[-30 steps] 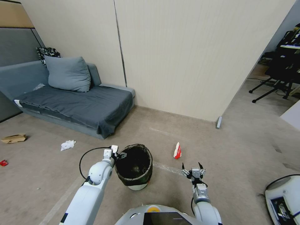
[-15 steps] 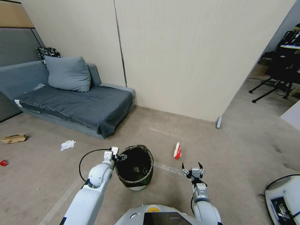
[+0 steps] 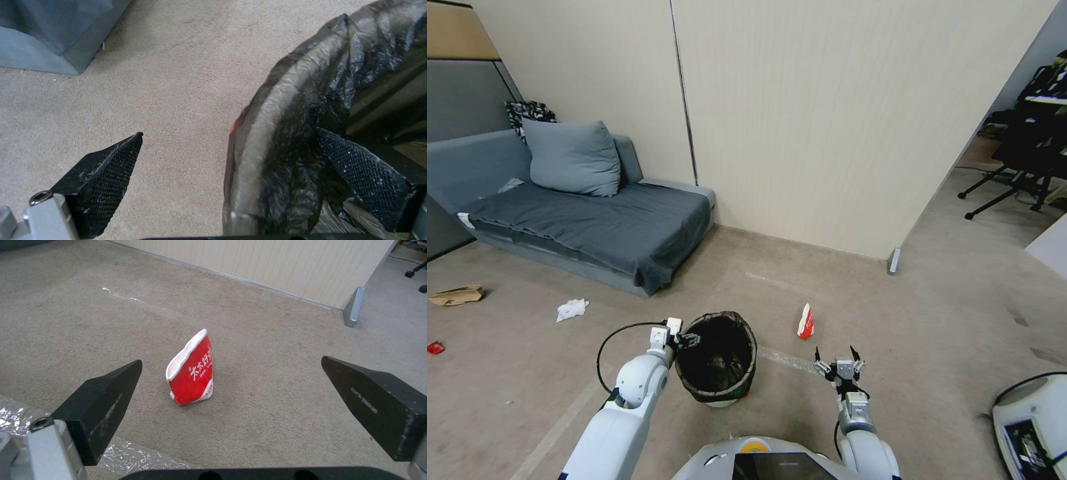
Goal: Pick up the trash bin, then pick up the garbage from the floor and place it into the trash bin.
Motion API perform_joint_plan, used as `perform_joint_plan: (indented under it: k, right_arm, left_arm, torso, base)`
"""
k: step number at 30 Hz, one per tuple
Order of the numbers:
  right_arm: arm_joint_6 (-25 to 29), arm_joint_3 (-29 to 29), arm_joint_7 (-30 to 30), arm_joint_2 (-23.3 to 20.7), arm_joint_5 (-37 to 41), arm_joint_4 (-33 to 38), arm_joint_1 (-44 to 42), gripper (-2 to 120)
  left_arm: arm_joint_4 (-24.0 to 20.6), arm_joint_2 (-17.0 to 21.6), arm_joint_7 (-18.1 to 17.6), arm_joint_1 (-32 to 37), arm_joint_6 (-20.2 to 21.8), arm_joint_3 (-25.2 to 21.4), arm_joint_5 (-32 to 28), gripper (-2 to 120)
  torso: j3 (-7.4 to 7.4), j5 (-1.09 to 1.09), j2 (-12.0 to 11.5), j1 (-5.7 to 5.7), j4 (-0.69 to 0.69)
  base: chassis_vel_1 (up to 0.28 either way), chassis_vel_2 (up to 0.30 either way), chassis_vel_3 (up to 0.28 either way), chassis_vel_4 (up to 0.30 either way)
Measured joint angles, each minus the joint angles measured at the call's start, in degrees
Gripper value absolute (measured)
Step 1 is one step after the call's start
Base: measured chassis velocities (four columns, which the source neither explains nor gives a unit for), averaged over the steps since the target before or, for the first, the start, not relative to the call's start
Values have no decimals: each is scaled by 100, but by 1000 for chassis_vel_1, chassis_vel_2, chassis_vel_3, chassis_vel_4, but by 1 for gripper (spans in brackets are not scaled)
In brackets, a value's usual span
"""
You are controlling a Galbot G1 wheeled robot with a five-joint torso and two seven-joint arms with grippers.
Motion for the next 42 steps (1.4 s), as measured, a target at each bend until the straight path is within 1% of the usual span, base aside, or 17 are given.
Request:
perform_joint_plan:
  k: [10,17,32,34,35,37,38,39,41,42]
  right_arm:
    - [16,-40,-5,0,-2,-15,-16,100]
    - [24,-72,-10,0,-10,-29,-16,100]
    - [31,-85,-16,0,-47,-51,10,100]
    - [33,-87,-16,0,-52,-52,11,100]
    - [33,-87,-16,0,-52,-52,11,100]
    - [37,-88,-16,0,-52,-54,11,100]
    - [37,-88,-16,0,-52,-54,11,100]
    - [37,-88,-16,0,-53,-54,10,100]
    - [38,-89,-16,0,-54,-54,11,100]
    - [38,-89,-16,0,-54,-54,11,100]
  left_arm:
    - [-32,-30,71,61,0,50,101,100]
    - [137,-77,136,18,-1,55,105,100]
    - [196,-89,217,-3,-1,28,105,100]
    - [200,-95,252,-6,0,26,106,95]
    - [200,-95,252,-6,0,26,106,95]
    - [201,-110,301,3,0,25,118,84]
    - [201,-110,301,3,0,25,118,84]
    - [198,-115,314,8,0,24,119,80]
    - [189,-117,331,9,0,25,116,69]
    - [189,-117,331,9,0,25,116,69]
  torso:
    - [0,0,0,0,0]
    - [0,1,0,0,0]
    - [0,0,0,0,0]
    - [0,0,0,0,0]
    - [0,0,0,0,0]
    - [0,0,0,0,0]
    - [0,0,0,0,0]
    - [0,1,0,0,0]
    - [0,0,0,0,0]
    - [0,0,0,0,0]
  base:
    - [0,0,0,0]
    - [0,0,0,0]
    - [0,0,0,0]
    - [0,0,0,0]
    - [0,0,0,0]
    - [0,0,0,0]
    - [0,0,0,0]
    - [0,0,0,0]
    - [0,0,0,0]
    - [0,0,0,0]
